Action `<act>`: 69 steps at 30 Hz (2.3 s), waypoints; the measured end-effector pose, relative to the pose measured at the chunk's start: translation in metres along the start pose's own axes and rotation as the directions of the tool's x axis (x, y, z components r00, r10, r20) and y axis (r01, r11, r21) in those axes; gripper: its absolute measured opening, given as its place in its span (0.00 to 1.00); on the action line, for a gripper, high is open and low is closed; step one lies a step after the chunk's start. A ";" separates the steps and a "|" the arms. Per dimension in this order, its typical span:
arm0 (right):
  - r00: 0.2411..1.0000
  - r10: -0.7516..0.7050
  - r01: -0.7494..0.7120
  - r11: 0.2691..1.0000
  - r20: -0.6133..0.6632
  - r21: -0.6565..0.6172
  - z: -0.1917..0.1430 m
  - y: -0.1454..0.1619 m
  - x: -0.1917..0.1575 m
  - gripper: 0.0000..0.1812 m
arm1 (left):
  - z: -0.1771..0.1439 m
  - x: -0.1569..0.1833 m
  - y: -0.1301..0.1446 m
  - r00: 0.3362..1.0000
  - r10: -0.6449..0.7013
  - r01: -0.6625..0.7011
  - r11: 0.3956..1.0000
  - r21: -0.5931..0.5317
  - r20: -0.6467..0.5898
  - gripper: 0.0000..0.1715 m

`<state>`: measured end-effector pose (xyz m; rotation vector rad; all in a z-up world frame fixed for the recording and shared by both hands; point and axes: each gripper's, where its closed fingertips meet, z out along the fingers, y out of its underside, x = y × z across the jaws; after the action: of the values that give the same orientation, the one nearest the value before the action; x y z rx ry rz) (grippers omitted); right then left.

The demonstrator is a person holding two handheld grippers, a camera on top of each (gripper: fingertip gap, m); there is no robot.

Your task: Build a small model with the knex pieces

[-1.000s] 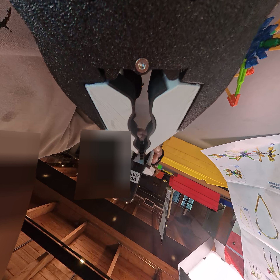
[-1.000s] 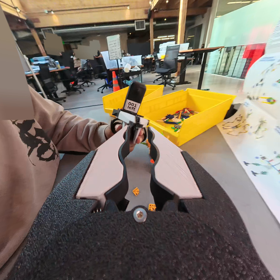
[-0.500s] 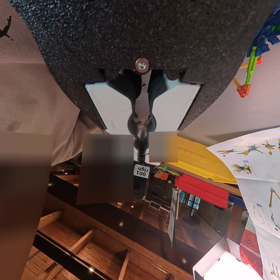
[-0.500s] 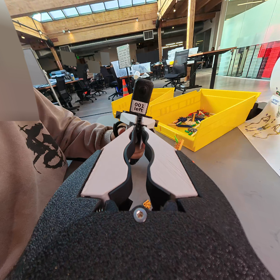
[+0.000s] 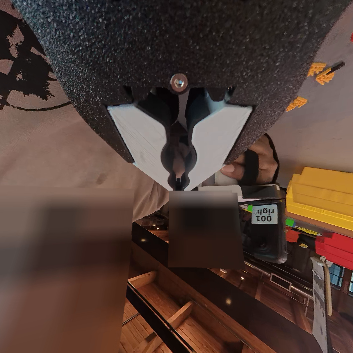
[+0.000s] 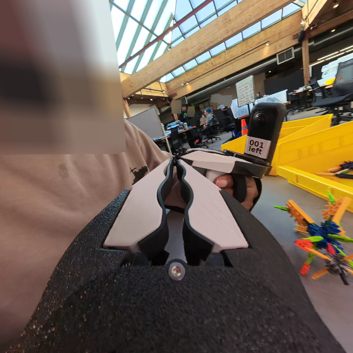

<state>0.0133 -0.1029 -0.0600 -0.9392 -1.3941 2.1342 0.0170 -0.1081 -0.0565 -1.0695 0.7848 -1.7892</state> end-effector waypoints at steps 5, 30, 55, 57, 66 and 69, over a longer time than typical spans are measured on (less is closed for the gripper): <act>0.978 0.100 -0.109 0.993 0.185 0.044 0.006 0.003 -0.021 0.00 | 0.008 0.018 0.005 0.979 -0.126 0.126 0.992 -0.005 -0.159 0.01; -0.442 -0.588 -0.361 0.808 -0.678 -0.465 -0.429 -0.089 0.048 0.01 | -0.075 -0.111 -0.004 0.583 0.273 -0.133 0.961 -0.242 0.765 0.02; 0.366 -0.906 0.455 0.375 -0.214 -0.808 -0.051 0.025 0.091 0.20 | -0.044 -0.098 0.013 0.800 -0.180 0.184 0.982 0.051 0.572 0.02; 0.376 -0.902 0.463 0.381 -0.211 -0.800 -0.050 0.028 0.089 0.15 | -0.042 -0.097 0.016 0.803 -0.191 0.200 0.979 0.047 0.565 0.02; 0.394 -0.881 0.453 0.435 -0.263 -0.778 -0.056 0.017 0.088 0.11 | -0.045 -0.096 0.007 0.801 -0.072 0.084 0.996 0.007 0.594 0.15; 0.331 -0.835 0.432 0.548 -0.439 -0.717 -0.083 -0.034 0.087 0.11 | -0.058 -0.100 -0.004 0.718 0.125 -0.069 0.992 -0.109 0.685 0.22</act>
<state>0.0141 0.0202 -0.0781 -0.9873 -1.4604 0.5781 -0.0124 -0.0116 -0.1123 -1.5807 0.4223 -1.1183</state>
